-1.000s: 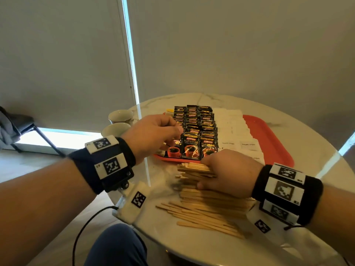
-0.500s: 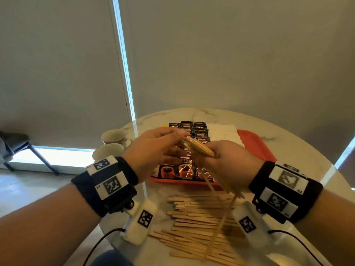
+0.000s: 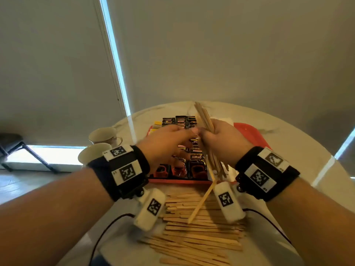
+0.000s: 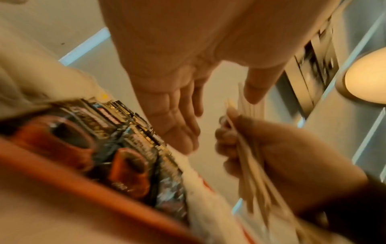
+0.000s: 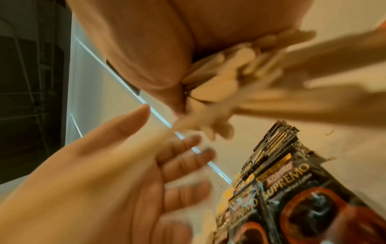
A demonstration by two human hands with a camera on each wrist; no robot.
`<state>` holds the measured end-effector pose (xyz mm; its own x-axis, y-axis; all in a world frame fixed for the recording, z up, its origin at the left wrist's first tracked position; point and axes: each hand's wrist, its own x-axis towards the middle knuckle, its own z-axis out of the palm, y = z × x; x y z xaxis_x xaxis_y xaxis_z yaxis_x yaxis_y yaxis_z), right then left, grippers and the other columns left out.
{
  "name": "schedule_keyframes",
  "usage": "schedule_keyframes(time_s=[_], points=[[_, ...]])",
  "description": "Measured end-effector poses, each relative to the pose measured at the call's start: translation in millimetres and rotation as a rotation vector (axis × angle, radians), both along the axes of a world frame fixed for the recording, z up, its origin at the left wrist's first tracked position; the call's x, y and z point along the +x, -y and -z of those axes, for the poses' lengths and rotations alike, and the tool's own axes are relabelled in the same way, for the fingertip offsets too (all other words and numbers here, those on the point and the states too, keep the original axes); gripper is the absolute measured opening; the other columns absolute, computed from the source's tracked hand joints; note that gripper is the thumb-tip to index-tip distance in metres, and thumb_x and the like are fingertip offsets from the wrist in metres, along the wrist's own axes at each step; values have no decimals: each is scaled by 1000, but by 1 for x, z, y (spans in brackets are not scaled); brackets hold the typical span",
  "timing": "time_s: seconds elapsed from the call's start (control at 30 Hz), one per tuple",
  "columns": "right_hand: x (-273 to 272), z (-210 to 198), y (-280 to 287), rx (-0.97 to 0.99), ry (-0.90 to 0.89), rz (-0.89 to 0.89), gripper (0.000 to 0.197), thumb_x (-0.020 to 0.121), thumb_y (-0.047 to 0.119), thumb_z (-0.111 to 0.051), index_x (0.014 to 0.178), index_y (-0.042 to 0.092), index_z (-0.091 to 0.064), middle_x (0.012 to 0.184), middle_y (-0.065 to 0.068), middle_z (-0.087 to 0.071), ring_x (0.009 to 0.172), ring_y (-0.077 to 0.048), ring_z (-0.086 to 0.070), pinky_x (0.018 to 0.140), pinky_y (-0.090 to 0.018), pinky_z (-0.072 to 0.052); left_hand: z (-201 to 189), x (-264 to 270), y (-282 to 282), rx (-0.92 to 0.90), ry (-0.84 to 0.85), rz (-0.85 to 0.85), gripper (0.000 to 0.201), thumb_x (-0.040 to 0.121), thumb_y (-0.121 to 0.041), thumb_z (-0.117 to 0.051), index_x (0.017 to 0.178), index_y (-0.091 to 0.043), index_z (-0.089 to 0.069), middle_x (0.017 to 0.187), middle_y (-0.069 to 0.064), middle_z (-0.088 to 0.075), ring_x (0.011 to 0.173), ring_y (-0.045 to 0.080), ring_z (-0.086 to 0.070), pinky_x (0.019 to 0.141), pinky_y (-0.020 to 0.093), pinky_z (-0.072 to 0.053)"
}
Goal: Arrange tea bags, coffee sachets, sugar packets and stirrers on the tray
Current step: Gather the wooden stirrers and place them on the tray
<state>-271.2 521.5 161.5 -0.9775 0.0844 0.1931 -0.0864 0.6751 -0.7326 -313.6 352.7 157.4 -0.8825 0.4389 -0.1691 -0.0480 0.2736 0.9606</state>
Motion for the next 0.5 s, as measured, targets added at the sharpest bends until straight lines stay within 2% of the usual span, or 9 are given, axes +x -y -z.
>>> schedule_keyframes(time_s=[0.1,0.17,0.23,0.3,0.37,0.4,0.5], points=[[-7,0,-4,-63,-59,73,25,104,40,-49,98,20,-63,85,-3,-68,82,-25,-66,79,-41,-55,3,4,3,-228,137,222,43,99,-50,-64,122,-13,-66,107,15,-78,86,27,-74,73,39,-60],[-10,1,-4,-112,-94,99,25,105,41,-49,101,22,-64,89,-2,-69,85,-22,-66,80,-40,-55,7,5,3,-273,277,338,55,96,-54,-64,122,-5,-67,104,20,-78,83,28,-72,71,36,-58],[-13,1,-3,-130,-118,115,25,105,41,-47,103,23,-65,91,0,-70,86,-19,-66,82,-41,-55,9,4,2,-311,331,440,63,89,-58,-67,119,-3,-71,98,17,-77,80,24,-71,72,32,-56],[-15,2,-2,-157,-129,132,24,106,41,-46,104,25,-63,89,3,-70,84,-15,-66,80,-38,-55,11,2,-1,-332,291,494,47,88,-51,-71,108,-8,-77,92,11,-76,76,18,-70,72,30,-55],[-16,2,-2,-208,-146,146,23,106,41,-46,103,25,-63,83,5,-71,79,-10,-65,75,-34,-53,11,0,-4,-342,229,498,22,96,-35,-72,94,-14,-80,87,7,-76,74,16,-68,76,33,-54],[-17,2,-2,-221,-161,155,24,106,41,-45,102,25,-63,80,6,-70,75,-7,-63,72,-32,-50,12,-2,-5,-346,208,492,16,97,-28,-72,90,-16,-80,86,7,-76,75,16,-67,79,35,-54],[-20,3,-4,-259,-182,182,22,106,41,-46,100,27,-63,78,9,-72,63,-1,-59,67,-30,-46,11,-5,-8,-366,188,472,11,98,-19,-71,92,-15,-80,87,7,-77,78,17,-69,80,34,-55]])
